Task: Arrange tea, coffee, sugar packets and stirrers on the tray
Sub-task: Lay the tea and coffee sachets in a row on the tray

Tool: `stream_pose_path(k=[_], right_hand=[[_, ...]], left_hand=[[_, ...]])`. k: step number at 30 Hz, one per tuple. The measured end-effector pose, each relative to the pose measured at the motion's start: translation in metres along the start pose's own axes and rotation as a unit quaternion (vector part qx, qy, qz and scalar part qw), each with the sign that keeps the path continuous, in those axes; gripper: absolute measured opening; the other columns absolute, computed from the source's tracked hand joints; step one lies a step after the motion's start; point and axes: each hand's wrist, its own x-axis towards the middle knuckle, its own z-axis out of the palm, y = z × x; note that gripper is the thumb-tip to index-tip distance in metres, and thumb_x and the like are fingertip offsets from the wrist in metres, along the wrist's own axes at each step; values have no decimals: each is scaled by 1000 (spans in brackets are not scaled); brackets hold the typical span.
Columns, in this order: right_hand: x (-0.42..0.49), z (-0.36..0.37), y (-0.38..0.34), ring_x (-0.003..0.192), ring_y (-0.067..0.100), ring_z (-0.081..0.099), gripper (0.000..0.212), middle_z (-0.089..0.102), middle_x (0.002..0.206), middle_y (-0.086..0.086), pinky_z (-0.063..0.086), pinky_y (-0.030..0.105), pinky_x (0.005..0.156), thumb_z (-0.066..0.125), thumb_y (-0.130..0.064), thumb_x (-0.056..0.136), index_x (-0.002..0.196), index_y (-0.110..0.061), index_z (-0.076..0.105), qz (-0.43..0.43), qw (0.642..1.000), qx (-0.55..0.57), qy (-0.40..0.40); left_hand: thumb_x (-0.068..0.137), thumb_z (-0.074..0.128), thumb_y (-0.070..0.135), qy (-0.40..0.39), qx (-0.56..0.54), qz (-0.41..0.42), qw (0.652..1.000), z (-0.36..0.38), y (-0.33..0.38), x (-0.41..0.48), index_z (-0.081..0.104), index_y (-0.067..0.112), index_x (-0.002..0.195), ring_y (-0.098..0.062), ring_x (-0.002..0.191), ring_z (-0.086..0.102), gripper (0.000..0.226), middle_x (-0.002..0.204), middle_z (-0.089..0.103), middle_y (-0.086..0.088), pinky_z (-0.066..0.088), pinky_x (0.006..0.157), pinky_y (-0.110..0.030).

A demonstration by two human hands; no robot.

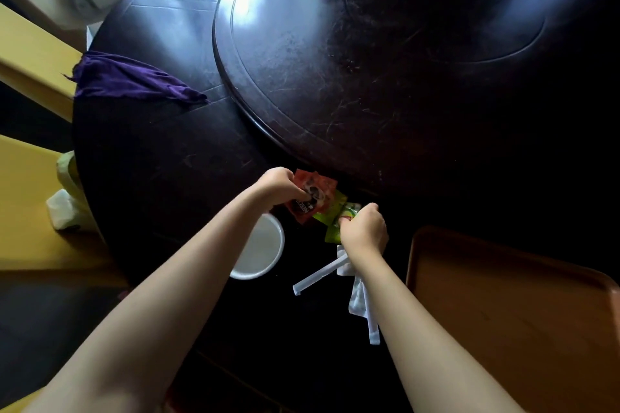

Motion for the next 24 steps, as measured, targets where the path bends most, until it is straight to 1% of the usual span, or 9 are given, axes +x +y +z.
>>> stream_pose_path(k=[5,9,10,13,14,17,19,21,24], right_hand=[[-1,-5,8,97,30,60,21,68,98,9,42,42,92,62,-27,79,90,-10,58,-58,997,37,-33],[0,-18,14,94,27,62,24,70,93,7,45,47,91,65,-30,76,92,-13,63,-95,989,97,-66],[1,-23,16,92,27,62,23,70,91,6,47,45,88,65,-30,76,92,-14,64,-103,986,115,-68],[0,-42,19,78,20,62,12,63,74,-3,50,27,66,65,-23,78,86,-14,63,-129,974,177,-66],[-1,-48,20,75,19,62,10,63,73,-3,50,26,63,64,-22,79,84,-14,62,-137,969,198,-61],[-5,-59,21,83,24,67,15,70,86,8,57,41,76,63,-24,80,88,-11,64,-127,952,271,-58],[-12,-68,17,91,27,67,21,70,95,13,55,44,83,58,-23,85,97,-6,63,-105,931,331,-109],[-21,-80,16,94,27,67,23,69,99,16,55,43,86,50,-24,91,99,-7,63,-96,893,398,-188],[-33,-98,30,96,19,69,33,72,101,9,56,35,85,39,-38,93,101,-16,64,-103,842,458,-265]], left_hand=[[69,73,15,-25,34,7,999,12,21,1,58,8,88,-21,81,60,25,89,61,-8,54,76,-35],[71,71,9,-53,-38,8,998,8,17,-1,61,6,99,-23,86,62,30,99,66,-14,53,81,-37],[72,70,7,-54,-65,16,996,5,16,-4,61,7,99,-24,87,63,29,101,67,-16,53,84,-38],[73,69,1,-41,-151,59,986,-7,15,-18,62,16,88,-25,88,64,23,101,67,-16,52,90,-42],[73,68,0,-38,-178,73,981,-11,17,-24,61,19,87,-25,90,64,24,101,67,-15,51,92,-43],[73,69,0,-74,-263,108,956,-19,25,-49,62,15,96,-25,91,63,28,101,65,-15,50,90,-42],[76,66,0,-122,-293,125,940,-17,32,-65,61,15,98,-17,84,66,27,97,67,-10,55,80,-34],[80,62,-2,-149,-287,124,938,-8,41,-78,59,18,96,-9,77,68,26,92,67,-4,58,68,-24],[80,64,2,-134,-263,113,949,11,52,-86,57,18,94,-11,78,65,23,90,65,-2,55,61,-19]])
